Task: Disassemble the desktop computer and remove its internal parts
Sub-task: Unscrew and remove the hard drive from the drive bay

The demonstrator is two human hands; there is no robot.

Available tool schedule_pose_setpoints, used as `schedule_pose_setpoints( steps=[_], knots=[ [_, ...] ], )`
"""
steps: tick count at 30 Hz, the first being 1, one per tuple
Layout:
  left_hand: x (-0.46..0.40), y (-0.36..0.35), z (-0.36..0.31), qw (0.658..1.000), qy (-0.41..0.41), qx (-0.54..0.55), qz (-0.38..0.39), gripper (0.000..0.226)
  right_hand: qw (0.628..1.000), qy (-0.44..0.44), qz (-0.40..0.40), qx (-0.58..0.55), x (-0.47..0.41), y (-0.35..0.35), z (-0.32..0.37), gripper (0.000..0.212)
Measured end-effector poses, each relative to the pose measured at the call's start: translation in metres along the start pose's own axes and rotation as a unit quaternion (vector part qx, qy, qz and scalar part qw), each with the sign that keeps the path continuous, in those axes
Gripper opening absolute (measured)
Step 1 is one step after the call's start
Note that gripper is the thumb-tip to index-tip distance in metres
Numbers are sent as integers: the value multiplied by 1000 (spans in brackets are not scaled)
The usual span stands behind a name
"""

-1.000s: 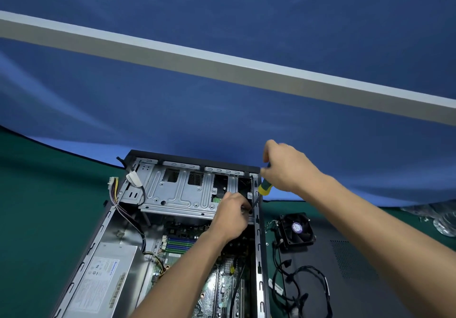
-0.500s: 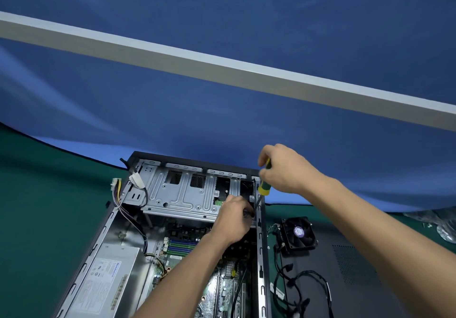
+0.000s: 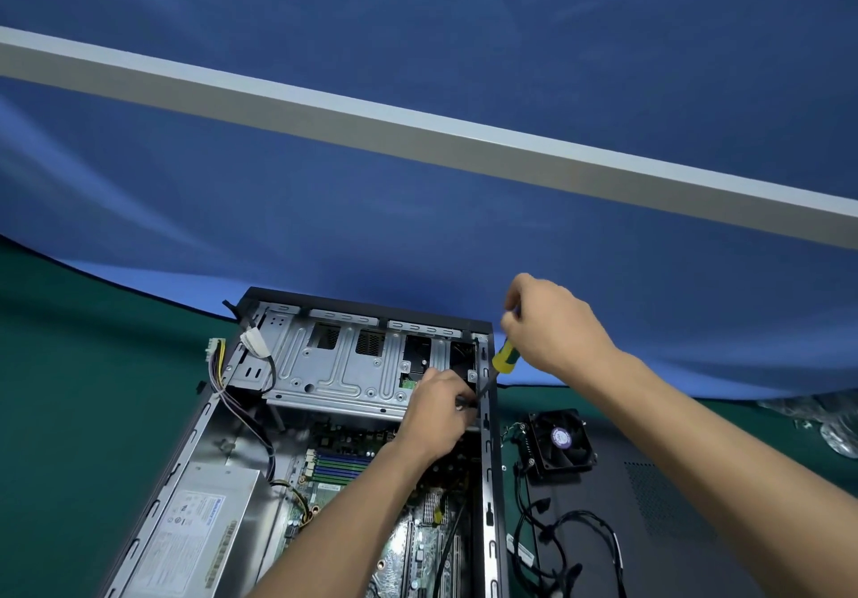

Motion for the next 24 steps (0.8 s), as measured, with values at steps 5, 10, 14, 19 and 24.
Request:
schedule_pose_setpoints(
  steps=[5, 10, 14, 19, 24],
  knots=[
    [-2, 1, 1, 1000, 12, 7, -3, 16, 1000, 19, -15, 8, 4, 2, 1, 19],
    [-3, 2, -3, 1000, -16, -9, -1, 14, 995, 28, -88, -24, 8, 10, -4, 8],
    [-4, 4, -7, 997, -53, -55, 3, 17, 985, -5, -153, -76, 10, 30, -18, 7],
    [7, 0, -17, 977, -150, -154, -8, 24, 970, -41, -194, -142, 19, 26, -41, 5],
    [11, -6, -27, 957, -211, -199, -3, 22, 937, -82, -224, -257, 32, 3, -67, 6]
  ],
)
Point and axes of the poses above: each hand's wrist, its own x-axis away from the middle knuckle, its own y-axis out of the back of the hand, z = x × y, the point moved 7 cm from there along -x, towards the middle knuckle, and after that the axes turned 2 degrees about -z, right-handed, at the moved point
